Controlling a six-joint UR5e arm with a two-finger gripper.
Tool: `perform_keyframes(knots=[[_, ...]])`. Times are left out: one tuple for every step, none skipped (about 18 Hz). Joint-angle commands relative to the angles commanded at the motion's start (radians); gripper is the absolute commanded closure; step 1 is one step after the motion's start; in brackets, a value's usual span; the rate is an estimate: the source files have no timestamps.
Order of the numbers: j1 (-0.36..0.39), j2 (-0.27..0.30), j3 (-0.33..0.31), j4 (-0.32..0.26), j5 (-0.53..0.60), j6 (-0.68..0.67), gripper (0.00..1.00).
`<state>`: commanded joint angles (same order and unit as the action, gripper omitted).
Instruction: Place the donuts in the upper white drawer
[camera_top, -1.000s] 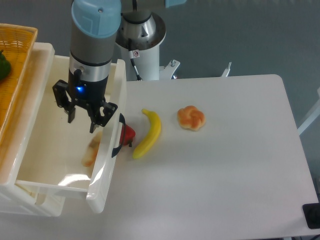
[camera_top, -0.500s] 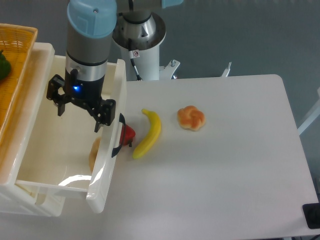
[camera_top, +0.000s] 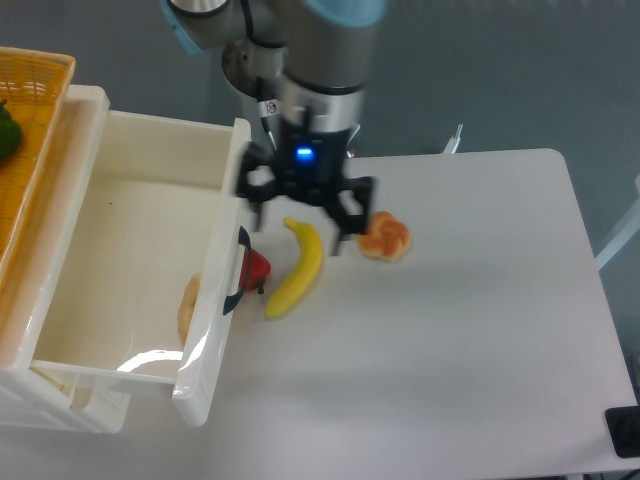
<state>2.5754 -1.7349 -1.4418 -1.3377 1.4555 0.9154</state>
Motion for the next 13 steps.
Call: perform_keyframes(knots=[[0.024, -0.011, -0.006, 0.002, 0.019, 0.035, 0.00], [0.049, -0.024, -0.006, 0.002, 0.025, 0.072, 0.00], [0.064, -0.047, -0.005, 0.005, 0.034, 0.109, 0.00], [0.077, -0.070, -0.002, 0.006, 0.060, 0.150, 0.00], [0.092, -0.092, -0.002, 0.008, 0.090, 0.193, 0.00], [0.103, -0.121, 0.003, 0.015, 0.117, 0.235, 0.00], [0.120, -0.150, 0.004, 0.034, 0.123, 0.275, 0.00], [0.138, -0.182, 0.006, 0.063, 0.125, 0.307, 0.00], [0.155, -0.204, 0.006, 0.089, 0.125, 0.338, 0.00], [0.184, -0.230, 0.008, 0.103, 0.125, 0.388, 0.00], [0.196, -0.245, 0.011, 0.106, 0.123, 0.426, 0.00], [0.206, -0.261, 0.017, 0.109, 0.123, 0.459, 0.00], [0.215, -0.274, 0.023, 0.112, 0.121, 0.488, 0.00]])
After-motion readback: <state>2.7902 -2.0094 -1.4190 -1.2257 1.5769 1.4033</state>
